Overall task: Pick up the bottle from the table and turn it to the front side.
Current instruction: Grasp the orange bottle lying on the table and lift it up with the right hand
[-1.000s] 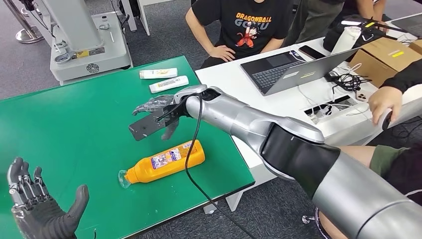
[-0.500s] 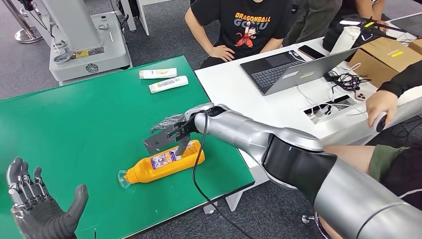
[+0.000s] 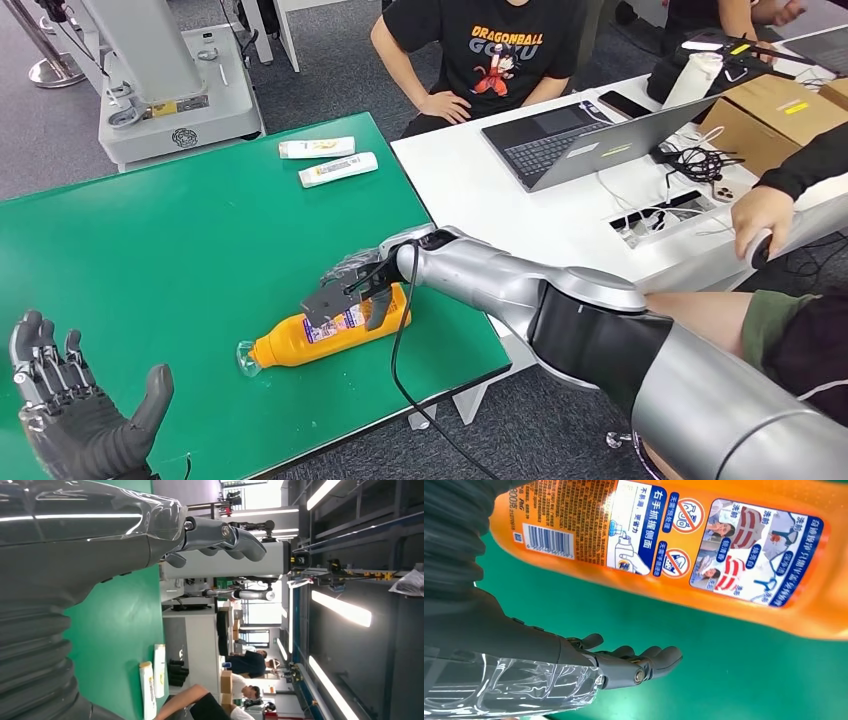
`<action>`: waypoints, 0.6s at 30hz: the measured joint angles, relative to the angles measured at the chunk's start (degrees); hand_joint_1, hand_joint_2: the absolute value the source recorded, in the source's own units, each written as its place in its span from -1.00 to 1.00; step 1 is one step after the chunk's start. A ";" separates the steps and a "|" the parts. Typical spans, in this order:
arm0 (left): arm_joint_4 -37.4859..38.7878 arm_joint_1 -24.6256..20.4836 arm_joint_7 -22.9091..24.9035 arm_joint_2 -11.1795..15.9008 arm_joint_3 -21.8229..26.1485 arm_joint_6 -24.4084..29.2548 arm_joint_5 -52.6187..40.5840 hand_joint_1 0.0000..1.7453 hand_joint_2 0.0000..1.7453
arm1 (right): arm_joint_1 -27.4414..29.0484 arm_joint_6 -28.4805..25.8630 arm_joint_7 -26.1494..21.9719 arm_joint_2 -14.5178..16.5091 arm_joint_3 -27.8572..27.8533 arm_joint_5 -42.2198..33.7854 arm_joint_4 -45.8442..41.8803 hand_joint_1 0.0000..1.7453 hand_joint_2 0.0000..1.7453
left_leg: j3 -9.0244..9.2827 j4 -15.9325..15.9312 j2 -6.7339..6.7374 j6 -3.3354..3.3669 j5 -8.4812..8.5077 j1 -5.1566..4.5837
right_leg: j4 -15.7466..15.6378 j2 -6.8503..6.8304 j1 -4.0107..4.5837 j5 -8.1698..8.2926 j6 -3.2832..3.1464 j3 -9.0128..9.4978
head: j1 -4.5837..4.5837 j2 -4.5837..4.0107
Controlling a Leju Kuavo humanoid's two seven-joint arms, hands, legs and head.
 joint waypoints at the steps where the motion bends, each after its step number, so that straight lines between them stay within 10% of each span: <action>1: 0.02 0.00 0.00 0.01 0.00 0.04 0.00 -1.00 1.00 | 0.11 -0.04 0.00 0.01 0.11 0.00 0.08 -1.00 1.00 | 0.00 0.00 0.00 0.00 0.00 0.00 | 0.00 0.00 0.00 0.00 0.00 0.00 | 0.00 0.00; 18: 0.40 -0.01 0.00 0.17 0.00 0.42 0.32 -1.00 1.00 | 1.68 -0.40 0.13 -0.01 1.24 -0.26 1.41 -1.00 1.00 | -0.01 0.00 -0.01 -0.01 -0.01 0.00 | 0.00 -0.01 0.00 0.00 0.00 0.00 | -0.01 0.00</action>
